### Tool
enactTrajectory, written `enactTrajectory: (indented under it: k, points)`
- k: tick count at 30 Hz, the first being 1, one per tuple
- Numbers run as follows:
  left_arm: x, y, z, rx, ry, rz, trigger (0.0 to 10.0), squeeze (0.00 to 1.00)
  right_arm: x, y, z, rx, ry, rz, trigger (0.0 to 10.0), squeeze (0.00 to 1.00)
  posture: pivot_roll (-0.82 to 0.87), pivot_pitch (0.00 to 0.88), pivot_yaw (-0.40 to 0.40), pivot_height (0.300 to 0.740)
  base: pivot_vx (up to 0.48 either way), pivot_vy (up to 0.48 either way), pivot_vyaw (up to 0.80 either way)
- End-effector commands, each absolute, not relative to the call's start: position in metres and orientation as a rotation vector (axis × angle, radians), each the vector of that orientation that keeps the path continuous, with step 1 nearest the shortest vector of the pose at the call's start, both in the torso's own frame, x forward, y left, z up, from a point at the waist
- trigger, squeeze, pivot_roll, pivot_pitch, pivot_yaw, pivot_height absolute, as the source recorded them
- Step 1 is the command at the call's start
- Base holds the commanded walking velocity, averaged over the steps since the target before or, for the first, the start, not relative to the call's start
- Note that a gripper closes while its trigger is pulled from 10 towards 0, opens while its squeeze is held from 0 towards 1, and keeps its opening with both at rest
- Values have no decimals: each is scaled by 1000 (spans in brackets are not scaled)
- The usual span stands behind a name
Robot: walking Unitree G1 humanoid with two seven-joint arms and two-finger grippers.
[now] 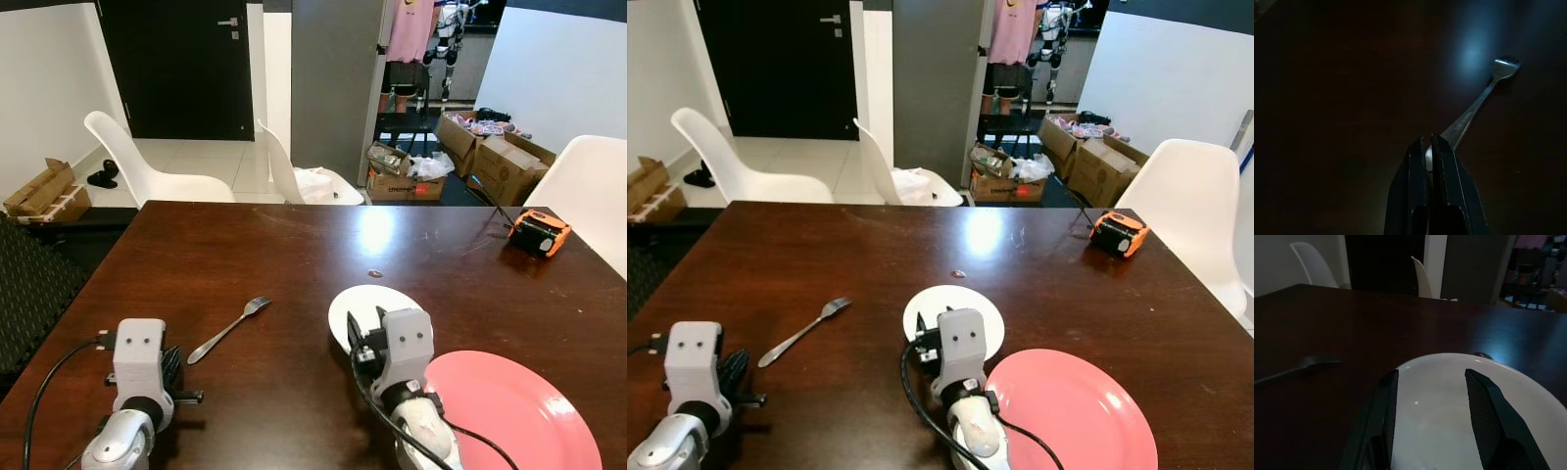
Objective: Setting the table
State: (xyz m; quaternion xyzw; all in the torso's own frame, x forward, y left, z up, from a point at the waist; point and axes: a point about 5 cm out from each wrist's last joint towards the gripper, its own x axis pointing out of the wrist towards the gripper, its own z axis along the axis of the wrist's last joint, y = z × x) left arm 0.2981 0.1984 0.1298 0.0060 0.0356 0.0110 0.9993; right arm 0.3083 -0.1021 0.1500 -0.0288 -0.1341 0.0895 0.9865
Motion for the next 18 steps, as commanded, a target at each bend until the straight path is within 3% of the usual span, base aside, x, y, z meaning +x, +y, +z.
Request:
enactTrajectory:
  k: [1,4,5,7,18]
  points:
    - [297,199,124,39,90,22,10000,0,308,-110,150,-63,-268,140,10000,0,24,119,74,740,0,0,0]
    - [299,198,125,39,84,18,10000,0,312,-115,156,-77,-271,131,10000,0,23,117,76,740,0,0,0]
    - [299,197,125,41,83,16,10000,0,314,-116,157,-81,-271,132,10000,275,23,117,76,740,0,0,0]
    - [300,195,126,47,81,10,10000,0,317,-115,159,-111,-253,180,10000,1000,25,116,74,740,0,0,0]
    - [298,190,124,59,80,-3,10000,0,312,-114,157,-219,-218,274,10000,1000,22,119,73,740,0,0,0]
